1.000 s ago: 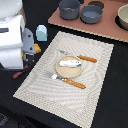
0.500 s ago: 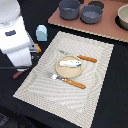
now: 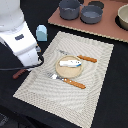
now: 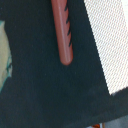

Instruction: Interact with the objects in diverse but meaningful ways.

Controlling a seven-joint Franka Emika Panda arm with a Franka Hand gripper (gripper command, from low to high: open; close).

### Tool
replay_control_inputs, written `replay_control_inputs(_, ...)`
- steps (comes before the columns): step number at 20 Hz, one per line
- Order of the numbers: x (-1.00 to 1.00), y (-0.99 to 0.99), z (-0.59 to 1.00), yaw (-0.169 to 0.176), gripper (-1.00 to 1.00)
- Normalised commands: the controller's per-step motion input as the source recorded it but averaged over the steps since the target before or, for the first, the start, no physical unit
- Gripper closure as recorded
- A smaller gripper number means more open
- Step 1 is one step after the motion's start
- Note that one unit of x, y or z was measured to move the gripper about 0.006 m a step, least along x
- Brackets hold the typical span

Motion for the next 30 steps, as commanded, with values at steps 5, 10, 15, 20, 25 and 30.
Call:
replay_control_inputs(5, -0.44, 0.0, -0.38, 0.06, -1.0)
replay_control_inputs(10, -0.28, 0.01, -0.33, 0.053, -1.0)
replay_control_inputs(15, -0.11, 0.1, -0.28, 0.045, -1.0)
replay_control_inputs(20, -0.15, 0.11, -0.35, 0.047, -1.0)
replay_control_inputs(25, -0.18, 0.06, -0.4, 0.051, 1.0)
replay_control_inputs(30, -0.22, 0.02, -0.42, 0.056, 1.0)
